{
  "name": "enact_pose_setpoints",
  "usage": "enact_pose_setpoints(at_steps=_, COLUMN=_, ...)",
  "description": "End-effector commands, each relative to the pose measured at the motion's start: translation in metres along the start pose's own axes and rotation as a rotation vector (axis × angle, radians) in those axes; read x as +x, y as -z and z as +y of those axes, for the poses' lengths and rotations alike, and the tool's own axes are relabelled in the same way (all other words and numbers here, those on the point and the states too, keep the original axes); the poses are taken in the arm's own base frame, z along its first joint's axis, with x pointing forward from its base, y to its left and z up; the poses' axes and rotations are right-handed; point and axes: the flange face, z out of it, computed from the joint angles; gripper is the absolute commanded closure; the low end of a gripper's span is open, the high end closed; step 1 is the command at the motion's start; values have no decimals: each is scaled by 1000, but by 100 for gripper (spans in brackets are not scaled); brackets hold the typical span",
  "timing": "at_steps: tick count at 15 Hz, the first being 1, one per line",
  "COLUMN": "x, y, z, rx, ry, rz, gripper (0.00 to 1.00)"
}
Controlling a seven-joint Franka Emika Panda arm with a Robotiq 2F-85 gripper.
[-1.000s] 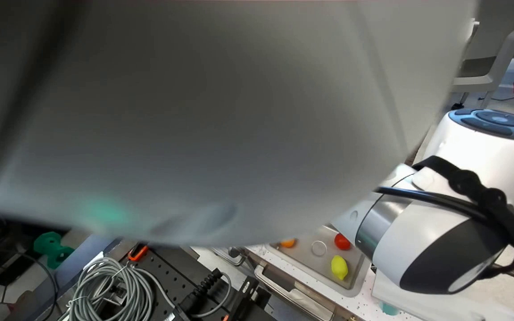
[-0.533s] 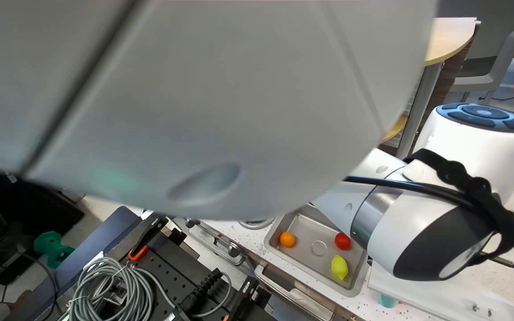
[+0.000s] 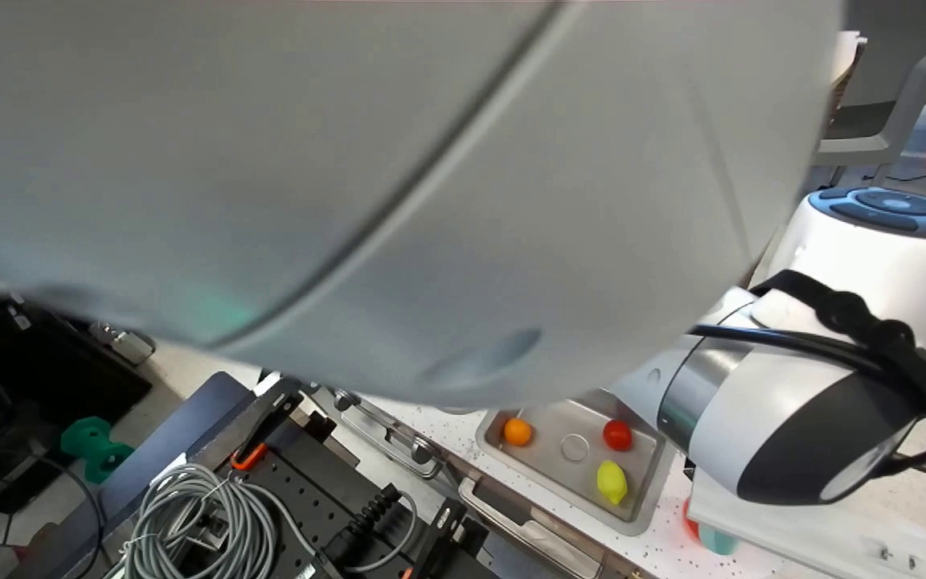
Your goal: Put the light blue cup inside the orange mug
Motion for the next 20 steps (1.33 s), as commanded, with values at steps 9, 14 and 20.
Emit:
enact_pose_setpoints(at_steps=9, x=28, y=-28, z=3, rx=-8, ry=20, rz=-43, gripper=99)
enact_pose_setpoints(at_steps=14, x=30, y=-35, z=-7, rx=13, ry=26, rz=-81, gripper=69)
enact_pose_setpoints(at_steps=20, x=24, y=-6, z=-4, rx=9, ry=23, rz=-48, gripper=28)
